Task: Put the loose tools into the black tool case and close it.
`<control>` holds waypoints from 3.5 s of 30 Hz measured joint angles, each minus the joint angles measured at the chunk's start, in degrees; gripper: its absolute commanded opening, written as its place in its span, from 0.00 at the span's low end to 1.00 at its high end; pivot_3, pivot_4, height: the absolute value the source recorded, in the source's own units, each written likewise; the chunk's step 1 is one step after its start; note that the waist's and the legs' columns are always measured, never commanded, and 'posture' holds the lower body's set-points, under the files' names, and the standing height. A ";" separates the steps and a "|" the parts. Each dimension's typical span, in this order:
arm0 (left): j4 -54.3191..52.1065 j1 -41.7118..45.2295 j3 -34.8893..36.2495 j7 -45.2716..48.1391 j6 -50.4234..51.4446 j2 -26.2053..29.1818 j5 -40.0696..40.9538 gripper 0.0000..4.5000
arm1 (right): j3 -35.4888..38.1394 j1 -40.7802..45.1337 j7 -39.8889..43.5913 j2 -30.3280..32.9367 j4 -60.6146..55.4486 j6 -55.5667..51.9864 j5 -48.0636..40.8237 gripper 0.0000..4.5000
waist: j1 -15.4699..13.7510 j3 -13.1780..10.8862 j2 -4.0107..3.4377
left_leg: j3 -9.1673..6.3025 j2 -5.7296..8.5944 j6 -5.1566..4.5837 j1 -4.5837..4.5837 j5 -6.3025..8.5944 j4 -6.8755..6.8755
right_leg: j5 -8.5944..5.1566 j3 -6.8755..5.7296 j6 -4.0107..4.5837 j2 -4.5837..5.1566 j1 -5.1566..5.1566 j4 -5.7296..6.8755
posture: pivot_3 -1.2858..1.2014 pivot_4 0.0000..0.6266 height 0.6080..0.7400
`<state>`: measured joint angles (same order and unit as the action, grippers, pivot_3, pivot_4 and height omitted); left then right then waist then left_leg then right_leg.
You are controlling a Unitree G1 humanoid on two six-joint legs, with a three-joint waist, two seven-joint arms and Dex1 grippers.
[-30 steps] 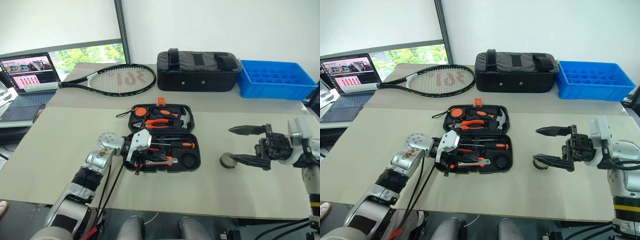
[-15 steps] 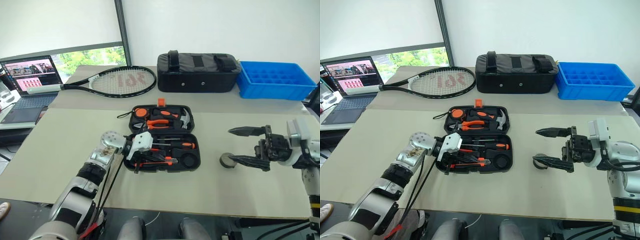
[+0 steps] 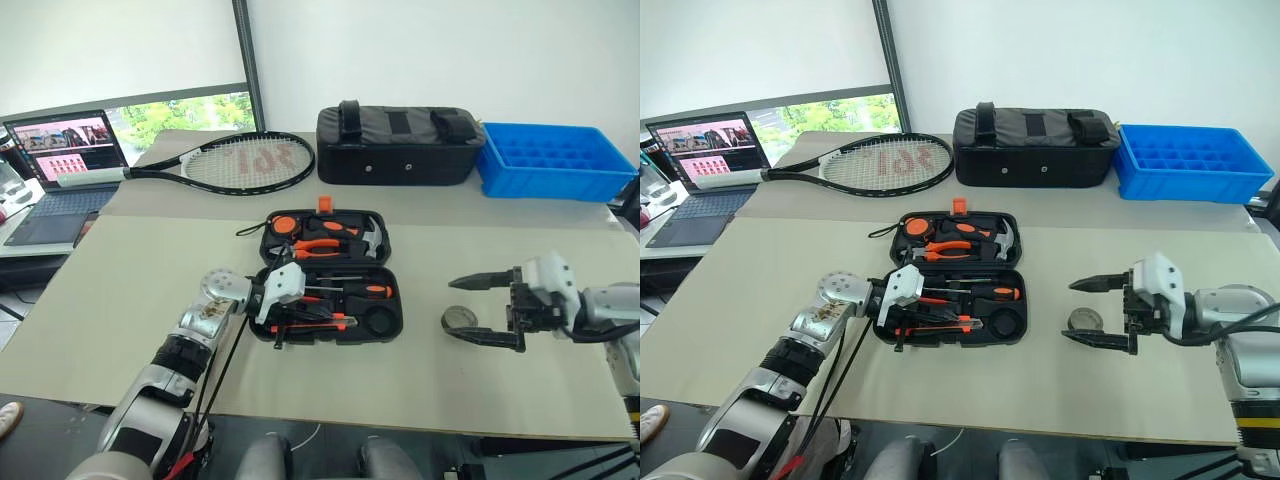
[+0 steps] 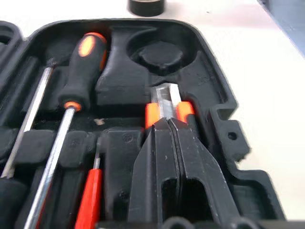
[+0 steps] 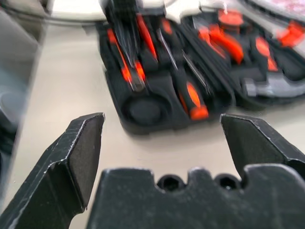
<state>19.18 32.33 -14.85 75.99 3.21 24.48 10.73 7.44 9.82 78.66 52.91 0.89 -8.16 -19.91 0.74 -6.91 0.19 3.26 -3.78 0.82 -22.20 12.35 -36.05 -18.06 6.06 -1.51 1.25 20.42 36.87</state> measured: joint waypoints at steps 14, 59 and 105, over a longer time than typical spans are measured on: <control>-30.90 1.17 8.86 4.31 23.76 23.41 13.51 1.00 | -7.24 0.21 -4.03 2.94 1.47 0.62 10.08 0.75 | 0.27 -0.20 0.14 | 0.02 -0.03 0.01 0.07 0.00 0.15 | -0.07 0.04 -0.02 -0.02 -0.01 -0.13 | 0.52 0.24 0.76; -50.17 -19.78 31.77 -9.98 40.73 36.56 32.07 1.00 | -29.79 21.18 2.18 -6.06 -12.12 -9.20 14.01 0.59 | 0.12 -0.27 0.24 | 0.06 -0.11 0.01 0.14 0.00 0.22 | -0.06 -0.02 0.31 -0.01 0.23 0.08 | 0.52 0.24 0.76; -48.09 -23.63 31.50 -9.96 36.66 36.42 31.25 1.00 | -35.44 23.85 -6.51 -10.55 -19.94 -16.82 18.02 0.01 | 0.21 -0.25 0.29 | 0.12 -0.16 0.01 -0.01 0.00 0.28 | -0.05 -0.04 0.39 -0.02 0.65 0.23 | 0.52 0.24 0.76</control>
<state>-28.91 8.70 16.64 66.03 39.86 60.90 41.98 -27.99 33.66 72.15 42.36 -19.05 -24.99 -1.88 0.95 -7.16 0.48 3.38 -3.94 0.83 -22.21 12.35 -35.77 -18.11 6.03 -1.12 1.23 21.07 37.10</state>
